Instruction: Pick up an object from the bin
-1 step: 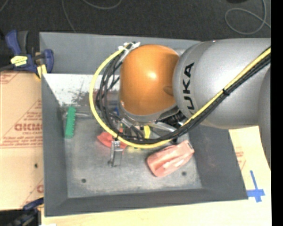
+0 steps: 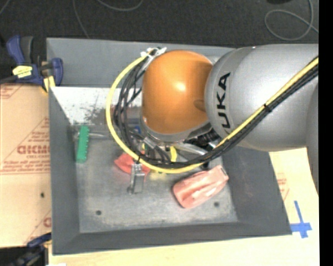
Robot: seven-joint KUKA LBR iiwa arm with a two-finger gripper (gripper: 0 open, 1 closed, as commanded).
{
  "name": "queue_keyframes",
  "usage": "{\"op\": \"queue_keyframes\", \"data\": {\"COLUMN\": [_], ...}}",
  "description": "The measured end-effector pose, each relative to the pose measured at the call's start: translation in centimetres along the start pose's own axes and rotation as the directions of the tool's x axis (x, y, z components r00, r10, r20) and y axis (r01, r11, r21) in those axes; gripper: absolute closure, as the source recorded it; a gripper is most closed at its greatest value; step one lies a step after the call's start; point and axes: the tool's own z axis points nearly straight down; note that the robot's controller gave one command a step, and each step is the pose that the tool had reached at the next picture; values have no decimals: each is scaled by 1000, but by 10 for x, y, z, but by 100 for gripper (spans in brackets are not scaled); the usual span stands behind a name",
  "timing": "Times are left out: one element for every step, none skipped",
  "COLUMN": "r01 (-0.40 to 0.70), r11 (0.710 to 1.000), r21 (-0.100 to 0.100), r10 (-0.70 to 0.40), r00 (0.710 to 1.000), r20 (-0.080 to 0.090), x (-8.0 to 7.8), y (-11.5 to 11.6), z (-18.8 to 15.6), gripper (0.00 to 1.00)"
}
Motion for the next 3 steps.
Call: {"op": "queue_keyframes", "data": {"r01": [20,129,101], "r11": [1000,992,995], "r21": [-2,0,1], "r10": [-20,-129,-101], "r00": [1000,992,995], "r20": [8,6,3], "x": [-9,-32,-47], "y": [-10,-44,-58], "z": [40,101,130], "gripper": [0,0,0]}}
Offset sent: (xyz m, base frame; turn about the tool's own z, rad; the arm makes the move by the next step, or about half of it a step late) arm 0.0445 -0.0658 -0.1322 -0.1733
